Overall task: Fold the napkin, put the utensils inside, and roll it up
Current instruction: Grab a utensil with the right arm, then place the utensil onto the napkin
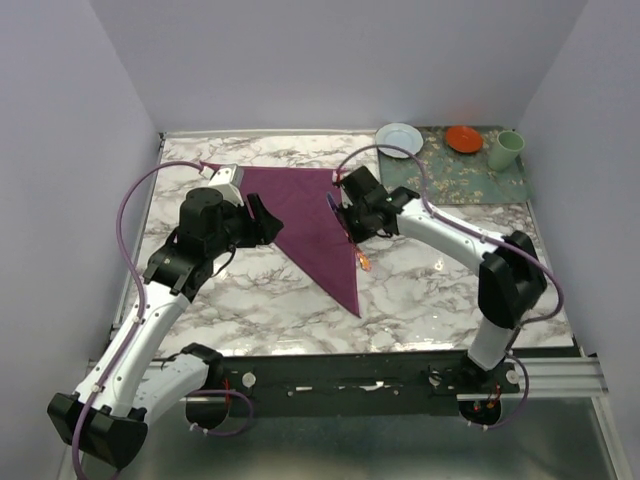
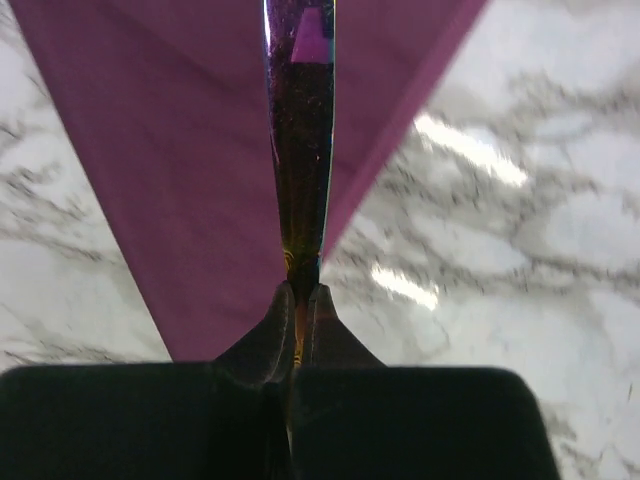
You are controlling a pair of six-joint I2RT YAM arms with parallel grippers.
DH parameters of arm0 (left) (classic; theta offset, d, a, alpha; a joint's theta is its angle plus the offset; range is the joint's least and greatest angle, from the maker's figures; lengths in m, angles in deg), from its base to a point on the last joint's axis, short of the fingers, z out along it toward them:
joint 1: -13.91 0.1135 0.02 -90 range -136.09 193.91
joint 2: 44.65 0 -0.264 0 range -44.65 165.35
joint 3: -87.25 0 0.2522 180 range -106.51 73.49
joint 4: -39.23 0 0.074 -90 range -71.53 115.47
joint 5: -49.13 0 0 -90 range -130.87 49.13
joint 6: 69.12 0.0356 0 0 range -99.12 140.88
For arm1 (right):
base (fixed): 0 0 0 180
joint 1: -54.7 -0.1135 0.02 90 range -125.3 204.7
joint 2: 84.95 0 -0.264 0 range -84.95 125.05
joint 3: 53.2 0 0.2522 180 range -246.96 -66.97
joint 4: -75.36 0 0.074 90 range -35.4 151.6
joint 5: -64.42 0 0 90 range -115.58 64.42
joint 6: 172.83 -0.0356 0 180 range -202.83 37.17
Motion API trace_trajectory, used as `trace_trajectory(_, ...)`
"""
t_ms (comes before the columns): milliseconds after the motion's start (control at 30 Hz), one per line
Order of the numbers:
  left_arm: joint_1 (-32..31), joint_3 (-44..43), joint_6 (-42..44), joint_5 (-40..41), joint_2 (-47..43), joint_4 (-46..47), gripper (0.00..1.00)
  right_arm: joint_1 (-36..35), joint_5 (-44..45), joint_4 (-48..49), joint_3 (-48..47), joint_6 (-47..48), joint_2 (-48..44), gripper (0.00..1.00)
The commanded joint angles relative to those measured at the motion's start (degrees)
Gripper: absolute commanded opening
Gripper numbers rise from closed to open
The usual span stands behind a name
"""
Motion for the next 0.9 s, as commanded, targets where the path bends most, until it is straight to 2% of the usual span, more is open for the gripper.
trace_trajectory(0,1.26,0.2,2.05,8.63,-3.29,-1.78,0.66,-1.13,-4.75,-0.57,-14.5,7.2,10.78,0.01)
trace_trajectory(133,2.05,0.55,2.75,9.17,-3.47,-2.75,0.66,-1.92,-8.79,-4.35,-32.14,8.52,20.62,0.01)
trace_trajectory(400,2.66,1.25,2.22,8.46,-2.77,-2.75,0.66,-4.12,-13.35,-10.33,-54.14,9.93,35.83,0.01)
trace_trajectory(533,2.93,1.17,2.22,8.2,-2.77,-3.1,0.66,-5.34,-15.38,-10.87,-60.93,9.84,40.67,0.01)
trace_trajectory(867,3.11,1.52,1.26,7.94,-3.99,-3.37,0.66,-6.75,-19.61,-9.9,-65.07,10.64,47.8,0.01)
